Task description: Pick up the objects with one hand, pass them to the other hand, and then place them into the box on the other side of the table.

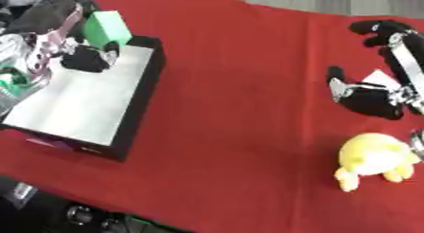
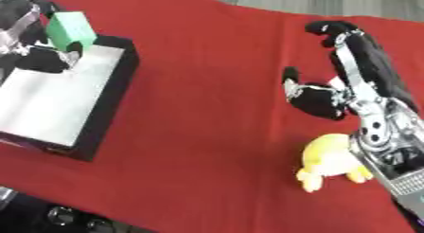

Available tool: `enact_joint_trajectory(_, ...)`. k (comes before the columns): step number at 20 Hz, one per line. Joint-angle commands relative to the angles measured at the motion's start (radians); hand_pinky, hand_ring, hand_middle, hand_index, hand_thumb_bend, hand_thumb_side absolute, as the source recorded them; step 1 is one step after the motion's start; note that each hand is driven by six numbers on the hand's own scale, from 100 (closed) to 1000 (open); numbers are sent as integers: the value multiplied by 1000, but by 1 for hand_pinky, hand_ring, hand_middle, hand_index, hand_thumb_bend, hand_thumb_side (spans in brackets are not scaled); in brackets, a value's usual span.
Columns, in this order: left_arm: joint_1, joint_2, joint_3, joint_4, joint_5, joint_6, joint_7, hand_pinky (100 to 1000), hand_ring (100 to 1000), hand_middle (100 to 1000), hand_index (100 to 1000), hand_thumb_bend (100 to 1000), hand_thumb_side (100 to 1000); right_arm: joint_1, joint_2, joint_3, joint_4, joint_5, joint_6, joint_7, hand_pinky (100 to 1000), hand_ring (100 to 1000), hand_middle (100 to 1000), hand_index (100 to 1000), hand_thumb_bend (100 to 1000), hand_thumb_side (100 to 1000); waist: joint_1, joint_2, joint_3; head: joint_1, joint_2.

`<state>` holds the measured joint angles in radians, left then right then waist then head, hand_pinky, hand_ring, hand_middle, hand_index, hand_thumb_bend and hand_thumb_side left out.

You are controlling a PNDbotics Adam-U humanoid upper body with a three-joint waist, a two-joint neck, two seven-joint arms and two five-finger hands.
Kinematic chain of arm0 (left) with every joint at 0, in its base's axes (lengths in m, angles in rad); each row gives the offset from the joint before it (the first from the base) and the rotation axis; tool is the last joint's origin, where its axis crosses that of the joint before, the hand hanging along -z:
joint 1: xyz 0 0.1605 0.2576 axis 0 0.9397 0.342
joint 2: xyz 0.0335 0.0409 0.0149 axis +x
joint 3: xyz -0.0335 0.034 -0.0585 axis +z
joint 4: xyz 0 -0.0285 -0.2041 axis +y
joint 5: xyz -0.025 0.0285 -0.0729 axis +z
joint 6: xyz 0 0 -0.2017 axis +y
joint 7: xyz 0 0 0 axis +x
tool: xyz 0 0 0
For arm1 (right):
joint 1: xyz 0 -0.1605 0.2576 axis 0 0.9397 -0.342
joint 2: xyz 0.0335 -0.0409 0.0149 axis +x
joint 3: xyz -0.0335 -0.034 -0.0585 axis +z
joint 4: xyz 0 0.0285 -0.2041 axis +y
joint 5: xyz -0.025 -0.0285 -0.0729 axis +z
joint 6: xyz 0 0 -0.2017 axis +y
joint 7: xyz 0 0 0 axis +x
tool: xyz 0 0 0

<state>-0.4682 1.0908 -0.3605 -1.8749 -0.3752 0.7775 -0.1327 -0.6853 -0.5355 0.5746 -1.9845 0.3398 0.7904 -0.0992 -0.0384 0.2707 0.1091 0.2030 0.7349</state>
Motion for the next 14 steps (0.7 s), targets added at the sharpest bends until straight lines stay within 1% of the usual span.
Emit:
enact_joint_trajectory(1,-4,32,16,33,-9,-7,8,759,543,422,448,100,250,-9,-19,-15,-16,-7,1,-12,857,848,839,861,193,100,-11,-25,-1,0,-9)
enact_joint_trajectory(2,-4,30,16,43,-13,-10,8,759,543,422,448,100,250,-8,-19,-15,-16,-9,1,-14,857,848,839,861,193,100,-12,-25,-2,0,-9)
enact_joint_trajectory(4,-2,27,15,67,-21,-14,3,766,583,494,551,100,261,-8,-20,-17,-16,-13,0,-17,856,847,839,861,189,100,-14,-25,-3,0,-7)
enact_joint_trajectory(5,-1,25,14,81,-26,-19,-2,767,589,516,586,100,263,-8,-20,-18,-16,-15,0,-19,856,847,839,861,189,100,-14,-25,-4,0,-6)
enact_joint_trajectory(6,-1,23,13,95,-33,-24,-8,768,603,567,657,100,269,-7,-20,-19,-16,-17,0,-21,855,846,838,860,188,100,-15,-24,-5,1,-6)
enact_joint_trajectory(7,-2,20,12,108,-42,-31,-13,767,619,603,704,100,273,-6,-21,-19,-16,-18,0,-23,854,846,838,860,186,100,-16,-24,-6,0,-5)
enact_joint_trajectory(8,-2,18,12,119,-51,-38,-17,767,619,603,704,100,273,-5,-21,-20,-16,-20,1,-24,854,846,838,860,186,100,-16,-24,-7,0,-5)
enact_joint_trajectory(9,-3,16,12,129,-61,-45,-21,765,640,625,731,100,275,-5,-21,-20,-16,-22,2,-26,853,845,838,860,184,100,-17,-24,-8,0,-5)
enact_joint_trajectory(11,-3,13,10,148,-82,-57,-36,772,693,688,798,100,289,-5,-21,-20,-16,-25,2,-29,852,844,838,859,181,100,-17,-22,-9,0,-4)
enact_joint_trajectory(12,-2,13,7,157,-93,-62,-48,779,717,715,818,101,298,-5,-21,-20,-16,-27,2,-31,852,844,838,859,179,100,-17,-22,-9,1,-3)
enact_joint_trajectory(13,-1,13,2,166,-106,-67,-61,803,761,760,849,247,328,-6,-20,-19,-16,-28,2,-32,851,844,838,859,178,100,-16,-21,-10,2,-2)
enact_joint_trajectory(14,2,14,-4,175,-120,-74,-75,824,782,782,864,326,458,-6,-20,-19,-16,-29,3,-33,851,843,837,859,178,100,-16,-20,-11,3,-1)
